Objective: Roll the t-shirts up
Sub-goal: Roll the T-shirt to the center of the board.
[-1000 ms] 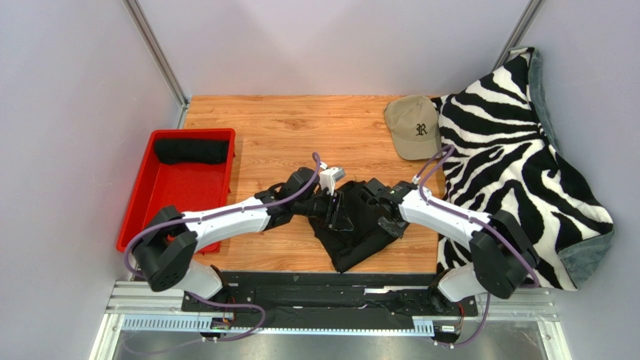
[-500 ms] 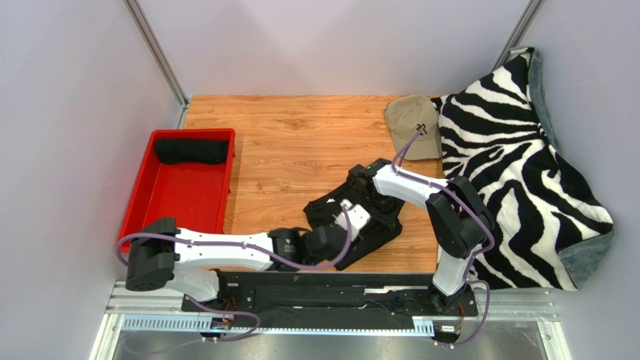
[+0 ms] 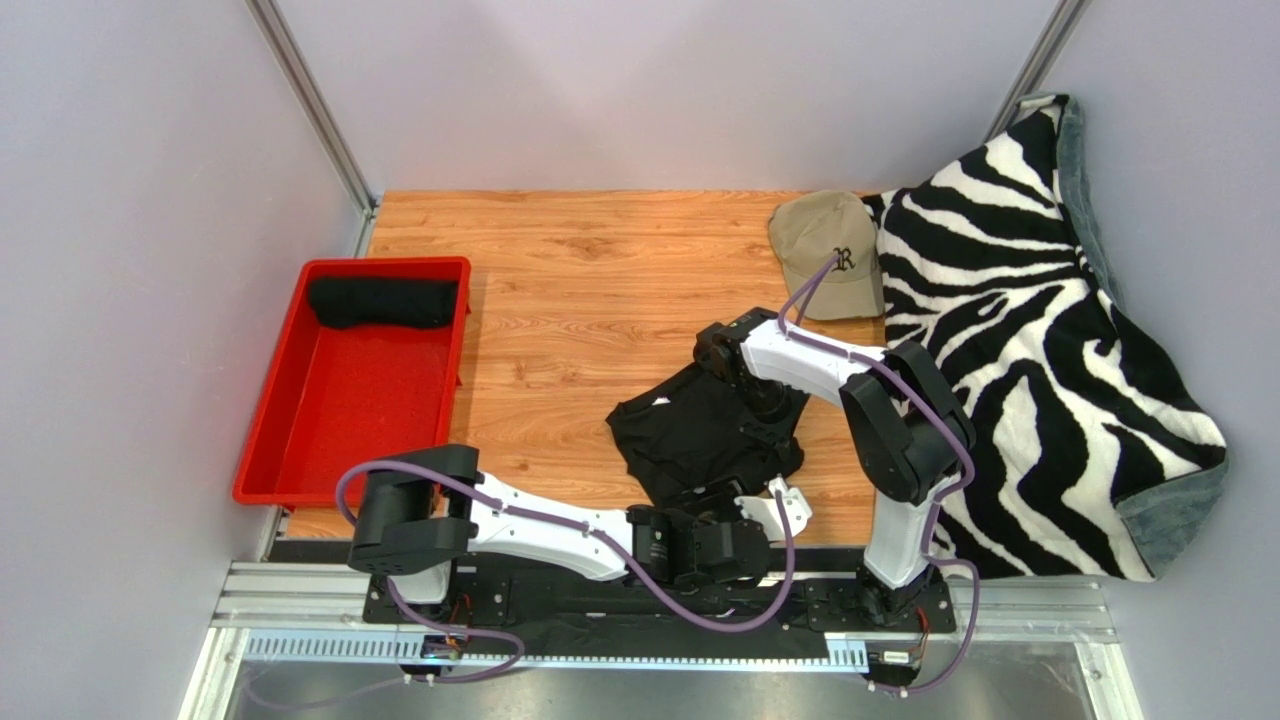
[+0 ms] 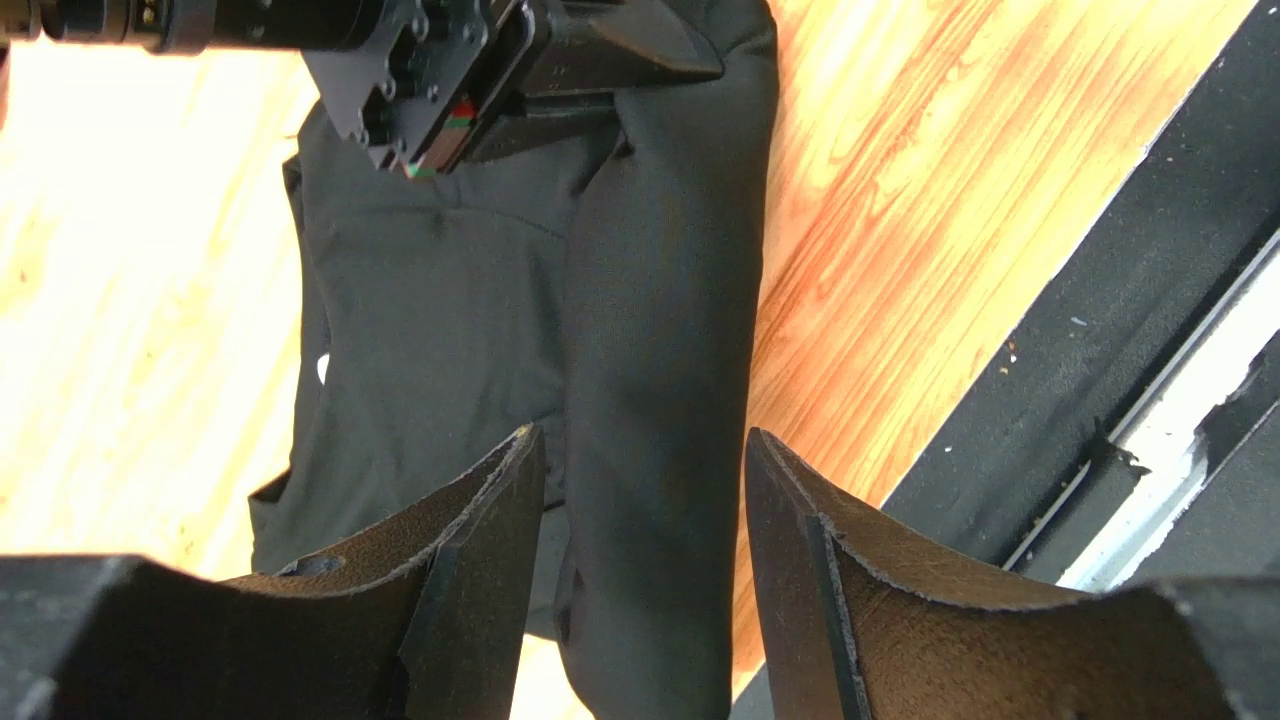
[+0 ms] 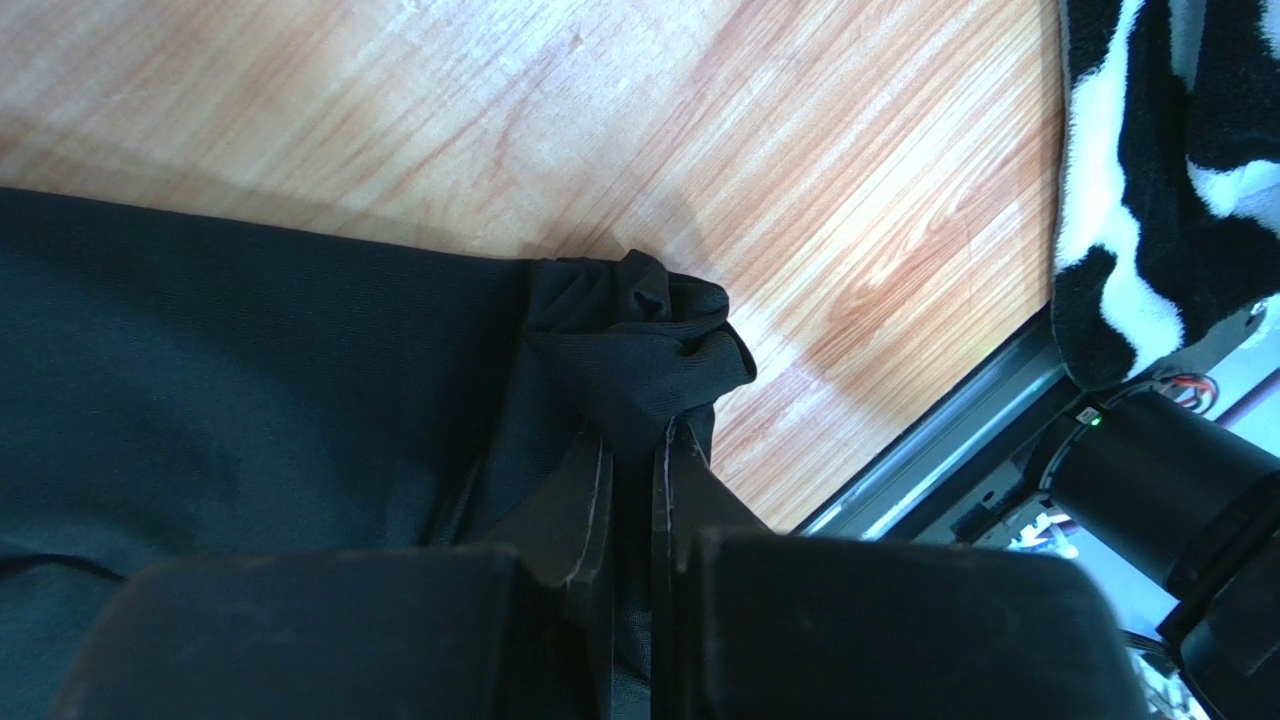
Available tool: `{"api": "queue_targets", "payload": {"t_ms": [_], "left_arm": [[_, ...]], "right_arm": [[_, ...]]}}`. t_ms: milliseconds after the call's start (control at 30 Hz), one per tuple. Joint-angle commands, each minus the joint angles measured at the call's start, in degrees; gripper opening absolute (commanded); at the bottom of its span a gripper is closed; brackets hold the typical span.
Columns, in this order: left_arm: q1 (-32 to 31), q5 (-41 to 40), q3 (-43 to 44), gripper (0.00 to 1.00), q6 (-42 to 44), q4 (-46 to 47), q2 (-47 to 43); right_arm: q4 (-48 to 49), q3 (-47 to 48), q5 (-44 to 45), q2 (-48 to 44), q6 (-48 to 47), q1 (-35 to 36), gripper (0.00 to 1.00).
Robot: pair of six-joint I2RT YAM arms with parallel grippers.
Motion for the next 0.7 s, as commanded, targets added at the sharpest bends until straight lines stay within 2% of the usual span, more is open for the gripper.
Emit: {"api": "queue_targets", "payload": {"t_ms": [0,167,367,667], "left_arm": [[-0.25,-0.04,1.49,0.59,3.04,4.18,0.62],[0.02,3.73,-0.01,0.60,2.43,5.67,0.62],[0.02,4.53,-1.06,0.59,1.37,6.37,2.81],[0.54,-1.70,1.13,0.59,-1.61,3.31,9.05]], "right_arm": [[-0.12,1.16,-0.34,1.76,-0.59,-0.50,0.00],[1.11,0.02,-1.47,2.81,-1.20,-0.50,0.00],[1.02,0.72,-2.44,4.31,-1.73,-0.50,0.00],[1.55,0.54,-3.32,5.18,-2.44,-0.50,0.00]]}}
